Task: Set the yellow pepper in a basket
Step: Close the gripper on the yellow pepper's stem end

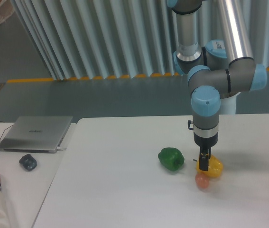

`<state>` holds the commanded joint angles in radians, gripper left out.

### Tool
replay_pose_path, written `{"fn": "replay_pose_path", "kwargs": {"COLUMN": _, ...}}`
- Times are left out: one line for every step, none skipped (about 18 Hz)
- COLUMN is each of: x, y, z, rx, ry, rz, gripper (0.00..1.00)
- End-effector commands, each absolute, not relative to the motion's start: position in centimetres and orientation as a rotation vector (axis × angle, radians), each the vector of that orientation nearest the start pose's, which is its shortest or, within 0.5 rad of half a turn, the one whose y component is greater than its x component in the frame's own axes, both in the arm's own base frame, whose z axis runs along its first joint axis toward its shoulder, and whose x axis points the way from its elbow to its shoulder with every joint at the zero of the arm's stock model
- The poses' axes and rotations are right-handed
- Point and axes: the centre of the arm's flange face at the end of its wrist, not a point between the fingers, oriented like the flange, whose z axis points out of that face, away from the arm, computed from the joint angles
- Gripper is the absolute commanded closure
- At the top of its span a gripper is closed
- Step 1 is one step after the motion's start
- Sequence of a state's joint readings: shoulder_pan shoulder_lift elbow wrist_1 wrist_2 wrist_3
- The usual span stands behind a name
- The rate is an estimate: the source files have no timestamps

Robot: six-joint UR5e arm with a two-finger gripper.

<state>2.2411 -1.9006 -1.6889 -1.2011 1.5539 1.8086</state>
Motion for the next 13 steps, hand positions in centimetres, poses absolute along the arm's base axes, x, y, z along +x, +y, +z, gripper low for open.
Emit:
{"fn": "replay_pose_path", "kwargs": {"x": -25.64, "y": 54.04, "z": 28.77, "rx": -2.654, "ry": 1.697, "rz": -0.124, "gripper": 0.00}}
{"fn": "replay_pose_path", "kwargs": {"x": -25.62, "y": 54.03, "z": 28.77, "rx": -2.659, "ry": 1.703, "rz": -0.121, "gripper": 0.00}}
{"fn": "replay_pose_path", "kwargs": {"x": -25.43, "y": 54.13, "z": 28.68, "rx": -2.660, "ry": 1.713, "rz": -0.120, "gripper": 0.00}}
{"fn": "replay_pose_path", "kwargs": {"x": -25.32, "y": 54.20, "z": 28.41, "rx": -2.667, "ry": 1.730, "rz": -0.120, "gripper": 0.00}}
{"fn": "replay_pose_path", "kwargs": {"x": -25.30, "y": 54.20, "z": 28.41, "rx": -2.673, "ry": 1.734, "rz": -0.116, "gripper": 0.06}}
{"fn": "replay_pose_path", "kwargs": {"x": -25.32, "y": 54.18, "z": 28.41, "rx": -2.675, "ry": 1.736, "rz": -0.115, "gripper": 0.13}}
{"fn": "replay_pose_path", "kwargs": {"x": -25.36, "y": 54.17, "z": 28.32, "rx": -2.679, "ry": 1.736, "rz": -0.116, "gripper": 0.19}}
{"fn": "replay_pose_path", "kwargs": {"x": -25.29, "y": 54.20, "z": 28.32, "rx": -2.687, "ry": 1.727, "rz": -0.114, "gripper": 0.33}}
{"fn": "replay_pose_path", "kwargs": {"x": -25.31, "y": 54.19, "z": 28.32, "rx": -2.690, "ry": 1.729, "rz": -0.113, "gripper": 0.40}}
{"fn": "replay_pose_path", "kwargs": {"x": -25.23, "y": 54.20, "z": 28.31, "rx": -2.694, "ry": 1.726, "rz": -0.114, "gripper": 0.55}}
{"fn": "replay_pose_path", "kwargs": {"x": -25.21, "y": 54.17, "z": 28.38, "rx": -2.694, "ry": 1.726, "rz": -0.114, "gripper": 0.56}}
{"fn": "replay_pose_path", "kwargs": {"x": -25.27, "y": 54.11, "z": 28.56, "rx": -2.693, "ry": 1.725, "rz": -0.110, "gripper": 0.56}}
{"fn": "replay_pose_path", "kwargs": {"x": -25.33, "y": 54.05, "z": 28.78, "rx": -2.694, "ry": 1.723, "rz": -0.107, "gripper": 0.56}}
